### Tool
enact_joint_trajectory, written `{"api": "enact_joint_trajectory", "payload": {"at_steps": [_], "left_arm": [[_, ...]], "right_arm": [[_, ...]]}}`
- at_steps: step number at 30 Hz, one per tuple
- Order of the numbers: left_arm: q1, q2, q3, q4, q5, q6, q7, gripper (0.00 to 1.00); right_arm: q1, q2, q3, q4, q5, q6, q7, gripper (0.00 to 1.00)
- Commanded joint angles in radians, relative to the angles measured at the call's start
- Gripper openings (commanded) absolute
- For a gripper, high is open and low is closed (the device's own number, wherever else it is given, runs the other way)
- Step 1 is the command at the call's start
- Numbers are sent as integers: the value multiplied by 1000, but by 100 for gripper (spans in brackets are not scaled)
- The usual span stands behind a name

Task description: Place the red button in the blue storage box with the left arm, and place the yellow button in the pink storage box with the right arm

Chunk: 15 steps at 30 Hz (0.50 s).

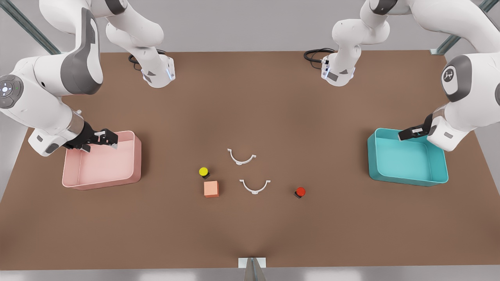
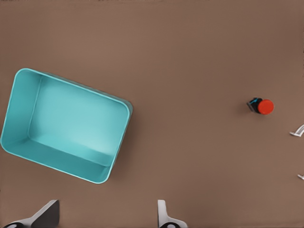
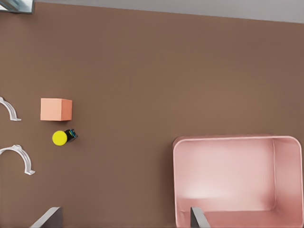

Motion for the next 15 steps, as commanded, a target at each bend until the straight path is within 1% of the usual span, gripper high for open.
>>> {"api": "enact_joint_trajectory", "payload": {"at_steps": [1,3,5,6,7,8,10,11,12,13,14,15], "left_arm": [[-1,-1,0,0,5,18,251,100],[-18,11,-1,0,1,23,185,100],[-98,59,-3,6,5,46,41,100],[-130,83,-4,6,-45,97,-78,100],[-151,109,-3,6,-102,140,-135,100],[-187,158,-3,5,-121,196,-163,100],[-269,244,-3,2,-118,337,-401,100],[-274,276,-3,2,-125,405,-413,100],[-282,303,-3,2,-125,429,-413,100],[-300,339,-3,2,-119,475,-460,100],[-300,378,-3,2,-119,517,-497,100],[-300,405,-3,3,-121,563,-537,100]], "right_arm": [[-2,0,-1,1,1,-8,45,100],[-2,2,-2,1,1,-8,43,100],[6,17,2,3,4,7,48,100],[27,29,65,6,-4,7,42,100],[66,54,75,6,-48,36,45,100],[104,86,76,4,-61,52,46,100],[119,161,76,0,-50,125,54,100],[124,193,94,0,-35,194,54,100],[146,219,93,0,-38,228,56,100],[175,291,93,-2,-39,279,115,100],[225,310,93,-2,-76,296,210,100],[251,328,93,-14,-105,297,240,100]]}}
